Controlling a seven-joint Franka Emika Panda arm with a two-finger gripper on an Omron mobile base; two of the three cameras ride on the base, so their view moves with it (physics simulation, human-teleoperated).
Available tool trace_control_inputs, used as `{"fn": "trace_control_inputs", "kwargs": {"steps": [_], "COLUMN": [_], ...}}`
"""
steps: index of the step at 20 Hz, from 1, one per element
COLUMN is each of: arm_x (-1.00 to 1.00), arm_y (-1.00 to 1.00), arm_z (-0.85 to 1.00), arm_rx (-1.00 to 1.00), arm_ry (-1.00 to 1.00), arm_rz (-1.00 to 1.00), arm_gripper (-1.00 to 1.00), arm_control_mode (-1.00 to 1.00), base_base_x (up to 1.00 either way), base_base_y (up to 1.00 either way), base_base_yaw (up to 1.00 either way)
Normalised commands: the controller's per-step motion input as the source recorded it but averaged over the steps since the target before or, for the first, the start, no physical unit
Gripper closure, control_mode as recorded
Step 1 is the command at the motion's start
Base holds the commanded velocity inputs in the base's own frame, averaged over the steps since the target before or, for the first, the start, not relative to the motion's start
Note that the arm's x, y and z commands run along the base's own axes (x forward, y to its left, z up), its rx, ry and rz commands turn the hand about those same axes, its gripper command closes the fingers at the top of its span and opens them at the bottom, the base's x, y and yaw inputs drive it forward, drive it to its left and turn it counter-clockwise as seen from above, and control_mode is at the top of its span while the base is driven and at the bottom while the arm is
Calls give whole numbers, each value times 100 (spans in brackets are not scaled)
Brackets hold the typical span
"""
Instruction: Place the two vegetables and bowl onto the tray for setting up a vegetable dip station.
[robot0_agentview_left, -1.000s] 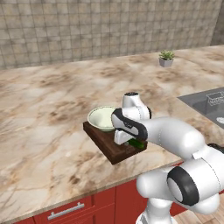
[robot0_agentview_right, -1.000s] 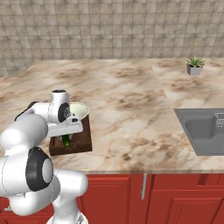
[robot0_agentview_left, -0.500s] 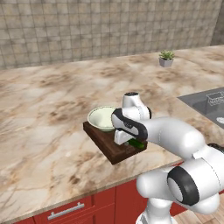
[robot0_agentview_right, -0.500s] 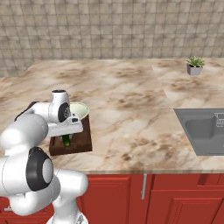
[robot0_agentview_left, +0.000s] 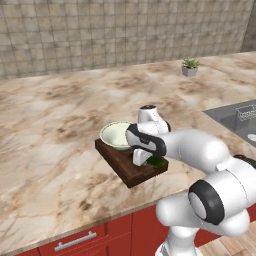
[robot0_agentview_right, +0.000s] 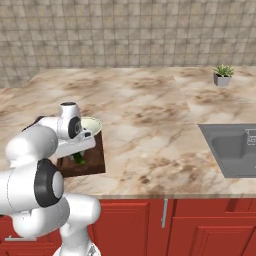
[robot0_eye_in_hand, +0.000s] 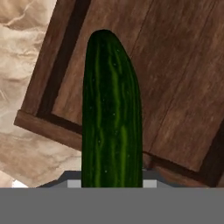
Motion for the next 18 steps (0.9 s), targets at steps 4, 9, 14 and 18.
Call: {"fn": "trace_control_inputs", "kwargs": {"steps": [4, 9, 14, 18], "arm_x": [19, 13, 17, 12], "arm_y": [-2, -1, -1, 0], "arm_z": [-11, -7, -3, 0], "arm_rx": [0, 0, 0, 0], "arm_ry": [4, 8, 0, 0], "arm_rz": [35, 31, 30, 25], "arm_gripper": [100, 100, 100, 100], "arm_control_mode": [-100, -100, -100, -100], "base_base_x": [0, 0, 0, 0], "base_base_y": [0, 0, 0, 0], "base_base_yaw": [0, 0, 0, 0]}}
